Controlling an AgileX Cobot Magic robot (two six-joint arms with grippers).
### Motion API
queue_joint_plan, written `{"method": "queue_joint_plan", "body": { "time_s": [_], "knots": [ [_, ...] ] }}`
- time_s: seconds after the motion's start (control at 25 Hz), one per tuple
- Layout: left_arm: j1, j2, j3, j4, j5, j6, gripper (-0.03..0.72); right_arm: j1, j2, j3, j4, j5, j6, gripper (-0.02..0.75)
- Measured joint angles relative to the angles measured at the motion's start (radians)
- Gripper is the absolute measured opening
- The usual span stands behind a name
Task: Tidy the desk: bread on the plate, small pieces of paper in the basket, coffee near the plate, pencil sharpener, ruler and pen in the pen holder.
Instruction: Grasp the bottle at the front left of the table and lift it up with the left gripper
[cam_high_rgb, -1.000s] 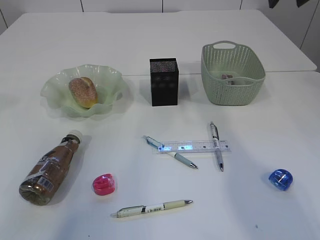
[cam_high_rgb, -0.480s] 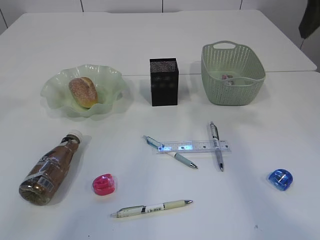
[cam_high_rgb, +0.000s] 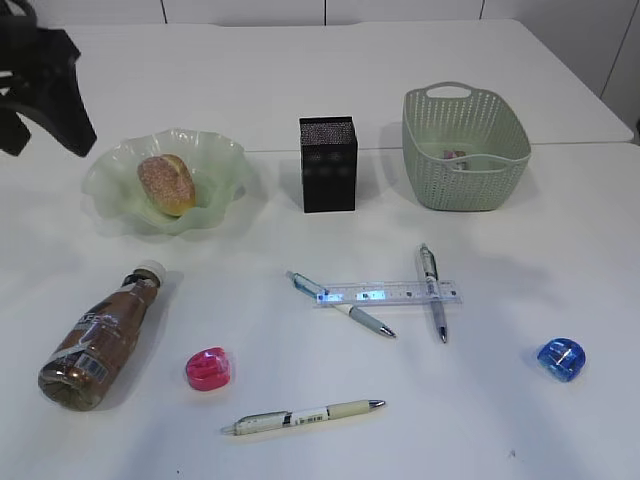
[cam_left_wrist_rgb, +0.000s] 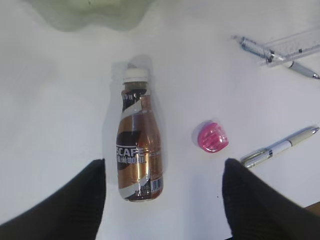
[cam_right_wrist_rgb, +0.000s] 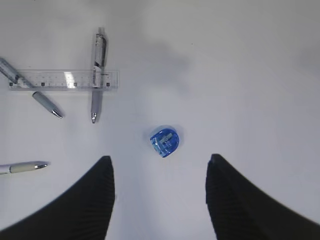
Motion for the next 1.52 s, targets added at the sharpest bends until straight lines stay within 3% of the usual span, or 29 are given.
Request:
{"method": "queue_joint_plan", "body": {
  "time_s": [0.28,0.88,1.52],
  "knots": [
    [0.0,0.12,0.009,-0.016,-0.017,0.0,0.601,0.0,-0.007,0.002,0.045,0.0,0.0,0.46],
    [0.0,0.39,0.009,0.013,-0.04,0.0,0.589,0.0,-0.007,0.002,0.056,-0.002,-0.001,0.46],
    [0.0,0.512,0.009,0.045,-0.045,0.0,0.584,0.0,-0.008,0.002,0.056,-0.002,-0.001,0.46]
  ]
}}
